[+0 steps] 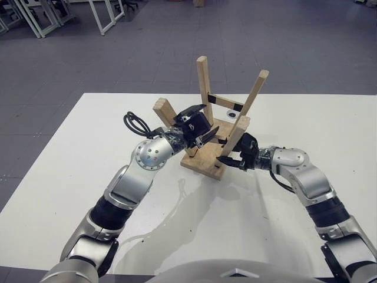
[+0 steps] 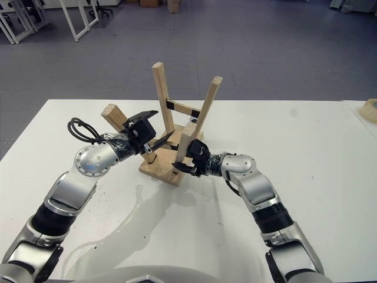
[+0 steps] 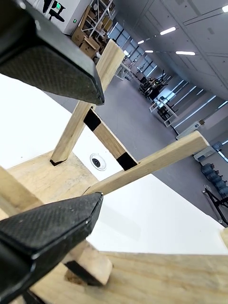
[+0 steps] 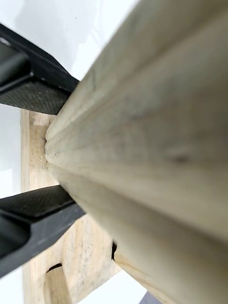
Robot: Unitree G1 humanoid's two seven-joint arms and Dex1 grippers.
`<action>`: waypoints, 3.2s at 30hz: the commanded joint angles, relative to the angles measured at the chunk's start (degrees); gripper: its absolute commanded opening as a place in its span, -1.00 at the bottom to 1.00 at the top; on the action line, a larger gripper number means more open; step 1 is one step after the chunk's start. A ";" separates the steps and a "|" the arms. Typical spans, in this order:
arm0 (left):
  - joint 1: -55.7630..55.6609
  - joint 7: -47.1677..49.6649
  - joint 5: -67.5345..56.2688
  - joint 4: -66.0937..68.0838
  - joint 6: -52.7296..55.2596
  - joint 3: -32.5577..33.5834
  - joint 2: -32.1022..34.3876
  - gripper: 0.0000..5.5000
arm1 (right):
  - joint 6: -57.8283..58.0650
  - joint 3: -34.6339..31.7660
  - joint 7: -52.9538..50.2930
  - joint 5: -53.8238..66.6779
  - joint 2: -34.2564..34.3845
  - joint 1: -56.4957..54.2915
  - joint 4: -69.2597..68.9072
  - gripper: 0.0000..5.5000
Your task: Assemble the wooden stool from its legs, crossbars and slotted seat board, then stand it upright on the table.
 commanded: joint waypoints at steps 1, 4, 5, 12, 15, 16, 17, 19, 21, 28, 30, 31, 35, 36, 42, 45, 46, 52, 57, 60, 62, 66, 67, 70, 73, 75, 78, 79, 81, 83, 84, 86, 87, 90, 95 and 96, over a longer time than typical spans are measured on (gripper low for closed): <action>2.40 -2.41 1.47 2.74 1.10 -0.55 1.13 0.24 | -2.82 0.79 1.47 -2.53 -1.93 5.39 3.59 -0.27; 3.15 -4.16 4.67 3.02 2.24 -3.79 2.09 0.24 | -3.77 1.04 1.16 -2.87 -1.91 6.38 3.10 -0.27; 3.10 -4.89 6.60 3.26 2.46 -5.61 2.70 0.24 | -2.92 1.20 0.82 -2.88 -1.77 6.16 2.34 -0.27; 2.74 -14.30 20.40 4.69 2.73 -18.91 8.05 0.24 | 3.99 4.52 -2.25 -8.15 -3.59 2.77 -2.41 -0.27; 4.94 -14.66 22.78 4.84 2.27 -19.92 8.50 0.24 | 3.73 2.42 -4.92 -7.06 -2.18 2.18 -3.96 -0.27; 5.44 -14.71 22.98 4.89 2.31 -19.62 8.54 0.24 | 3.03 0.13 -5.58 -4.30 -0.26 2.49 -4.02 -0.27; 5.65 -15.27 23.40 5.19 1.31 -19.85 9.00 0.24 | 2.55 -0.23 -5.53 -3.98 -0.14 2.79 -3.57 -0.27; 6.18 -15.56 23.78 5.09 0.49 -19.86 9.21 0.24 | 2.60 1.59 -5.25 -6.68 -1.56 2.69 -2.48 -0.27; 6.33 -15.04 23.54 4.84 0.15 -19.31 8.14 0.24 | 2.23 5.73 -3.97 -11.07 -3.29 1.06 -1.91 -0.27; 8.21 -15.42 21.00 4.92 -0.56 -17.83 6.23 0.24 | -6.16 16.48 -6.20 -24.23 -6.54 -0.81 9.29 -0.27; 9.44 -15.79 20.68 5.18 -0.47 -17.77 6.37 0.24 | -6.29 15.98 -7.15 -23.58 -6.84 0.17 9.57 -0.27; 9.86 -15.80 20.71 5.19 -0.50 -17.74 6.41 0.24 | -6.11 15.66 -7.59 -23.11 -6.85 0.23 9.61 -0.27; 7.33 -9.52 17.87 6.13 -5.32 -11.60 1.84 0.24 | 1.43 10.29 -3.95 -10.89 -4.90 0.64 3.60 -0.27; 5.94 -6.98 16.55 5.85 -7.81 -8.70 -0.11 0.24 | 2.88 9.07 -3.65 -8.96 -4.35 0.05 2.28 -0.27; -1.45 8.19 12.34 -0.23 -22.72 6.26 -8.72 0.24 | 12.98 3.99 -6.28 -3.54 -0.98 -2.31 -4.34 -0.27; -2.28 15.28 15.42 -4.35 -27.65 12.68 -9.20 0.24 | 15.82 1.98 -9.74 -2.81 1.05 -0.70 -9.05 -0.27; -2.15 16.73 16.55 -4.69 -28.03 14.45 -8.87 0.24 | 15.60 1.65 -10.38 -2.88 1.31 -0.14 -10.30 -0.13; -0.58 19.17 18.25 -1.32 -28.10 19.23 -7.99 0.24 | 13.64 -4.07 -12.07 -0.18 1.68 2.62 -21.13 0.25; 1.16 21.62 18.86 -0.24 -32.18 21.60 -7.59 0.24 | 20.90 -21.21 -7.22 21.28 -2.19 -0.33 -37.44 0.25; 1.96 22.49 18.94 1.00 -34.28 22.87 -7.05 0.24 | 27.32 -32.65 -9.76 41.05 -6.07 -12.27 -36.91 0.25; 2.23 23.33 19.13 1.34 -34.64 23.70 -7.32 0.24 | 28.02 -35.25 -17.04 49.32 -3.19 -22.28 -31.36 0.25; 1.96 27.91 18.17 2.27 -31.26 30.10 -8.30 0.24 | 23.53 -32.40 -27.06 48.86 5.75 -35.07 -20.40 0.25; 2.24 28.72 17.43 2.94 -30.13 32.53 -7.88 0.24 | 23.58 -30.74 -26.82 47.82 6.52 -34.50 -18.93 0.25; 3.26 29.68 15.40 5.33 -28.00 37.29 -6.88 0.24 | 23.77 -21.67 -22.82 42.06 6.73 -26.05 -17.27 0.25; 3.87 29.71 14.05 6.91 -26.75 38.16 -7.31 0.24 | 20.60 -8.27 -18.13 30.54 5.90 -15.29 -12.51 0.25; 4.97 29.75 13.45 6.74 -25.59 37.08 -8.77 0.24 | 16.49 -2.37 -15.81 22.83 5.93 -13.15 -6.46 0.25; 5.18 29.01 12.91 6.64 -24.40 34.12 -10.59 0.24 | 14.95 -6.85 -17.23 22.24 6.74 -15.06 -5.69 0.25; 5.18 28.65 12.42 6.60 -24.08 33.65 -11.00 0.24 | 15.80 -10.26 -18.63 25.05 7.30 -16.28 -7.98 0.25; 6.06 28.41 11.72 6.32 -23.69 33.28 -11.53 0.24 | 18.07 -18.70 -23.75 33.70 9.25 -20.16 -12.84 0.25; 7.33 28.72 11.07 6.14 -23.63 33.37 -12.00 0.24 | 18.71 -25.92 -28.71 38.29 9.58 -23.99 -14.07 0.25; 8.03 29.00 10.87 5.98 -23.77 33.60 -12.13 0.24 | 18.31 -27.59 -29.65 37.63 8.46 -25.03 -13.53 0.25; 8.82 29.36 10.74 5.85 -24.08 33.98 -11.92 0.24 | 17.44 -26.66 -27.04 33.07 4.66 -23.94 -11.52 0.25; 8.99 29.55 10.59 5.92 -24.09 34.36 -11.79 0.24 | 16.35 -24.34 -24.72 29.55 2.42 -22.47 -10.13 0.25; 8.72 29.52 10.08 7.11 -24.49 35.80 -10.59 0.24 | 3.61 -11.13 -16.32 11.05 -4.71 -14.23 -1.65 0.25; 10.24 28.94 9.49 8.47 -24.87 36.01 -10.58 0.24 | -19.83 -1.35 -6.12 -2.35 -2.42 -9.46 9.33 0.25; 10.69 28.73 9.38 8.60 -25.09 35.87 -10.64 0.24 | -23.27 -0.99 -4.38 -2.67 -1.57 -9.05 9.42 0.25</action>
